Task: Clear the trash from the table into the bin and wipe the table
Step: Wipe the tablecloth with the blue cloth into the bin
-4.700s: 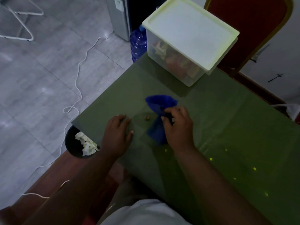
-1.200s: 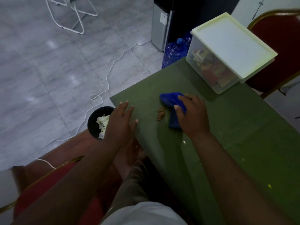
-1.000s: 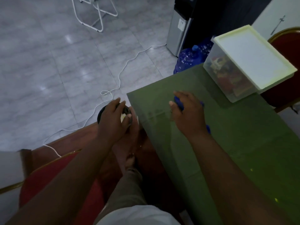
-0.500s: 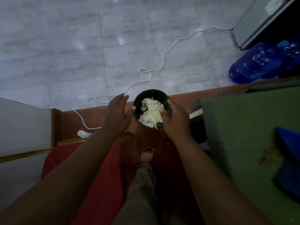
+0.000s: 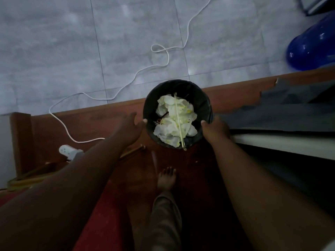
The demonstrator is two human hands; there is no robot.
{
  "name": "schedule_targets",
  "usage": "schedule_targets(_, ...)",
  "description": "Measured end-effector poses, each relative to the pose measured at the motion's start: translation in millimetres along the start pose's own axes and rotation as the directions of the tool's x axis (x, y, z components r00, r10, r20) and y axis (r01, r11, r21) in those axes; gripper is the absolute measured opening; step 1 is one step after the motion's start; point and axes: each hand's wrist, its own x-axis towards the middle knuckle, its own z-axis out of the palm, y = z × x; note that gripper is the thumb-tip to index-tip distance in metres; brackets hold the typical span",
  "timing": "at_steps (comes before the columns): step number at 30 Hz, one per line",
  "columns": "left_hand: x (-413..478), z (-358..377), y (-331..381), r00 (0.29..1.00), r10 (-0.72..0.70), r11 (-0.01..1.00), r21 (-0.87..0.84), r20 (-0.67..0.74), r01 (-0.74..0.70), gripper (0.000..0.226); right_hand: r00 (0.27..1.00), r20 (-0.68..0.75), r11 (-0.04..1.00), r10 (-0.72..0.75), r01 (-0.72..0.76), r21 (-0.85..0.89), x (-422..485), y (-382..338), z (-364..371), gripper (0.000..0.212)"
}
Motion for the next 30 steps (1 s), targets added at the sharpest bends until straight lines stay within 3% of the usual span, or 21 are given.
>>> schedule_targets(3, 33, 24, -6, 0.998, -0.050, 0.994, -0.092, 0.049, 0.054, 0.069, 1.000, -0.012, 1.000, -0.006, 0.006, -0.009, 38, 3, 8, 0.063)
schedule_targets(5, 51, 36, -3, 0.993, -0.029, 0.961, -0.272, 0.112, 0.059, 0.055, 0.997, 0.078, 0.995, 0.009, -0.017, 0.095, 57, 2, 13, 0.061)
schedule_targets(7, 60, 39, 8, 0.982, 0.019, 0.867, -0.492, 0.186, 0.076, 0.038, 0.983, 0.181, 0.964, 0.017, -0.064, 0.257, 62, -3, 9, 0.042)
schedule_targets(10, 68, 44, 9, 0.966, -0.097, 0.712, -0.662, 0.240, 0.236, 0.031, 0.978, 0.207, 0.933, 0.020, -0.093, 0.346, 69, 0, 22, 0.016)
schedule_targets(12, 62, 49, 3, 0.948, -0.154, 0.658, -0.687, 0.277, 0.308, 0.026, 0.977, 0.210, 0.931, 0.023, -0.098, 0.350, 65, 7, 29, 0.018)
schedule_targets(14, 53, 42, -3, 0.950, -0.189, 0.684, -0.661, 0.247, 0.308, 0.021, 0.975, 0.221, 0.931, 0.003, -0.084, 0.356, 51, 8, 27, 0.022)
schedule_targets(20, 3, -10, 2, 0.948, -0.262, 0.674, -0.668, 0.183, 0.315, 0.034, 0.969, 0.240, 0.909, -0.064, -0.043, 0.415, 1, -6, 6, 0.007)
schedule_targets(25, -93, -73, 22, 0.967, -0.248, 0.650, -0.730, 0.059, 0.211, 0.012, 0.970, 0.207, 0.893, -0.128, 0.021, 0.450, -96, -23, -48, 0.042)
schedule_targets(30, -197, -111, 38, 0.978, -0.205, 0.623, -0.767, 0.023, 0.149, 0.009, 0.951, 0.185, 0.855, -0.247, 0.125, 0.504, -187, -17, -98, 0.041)
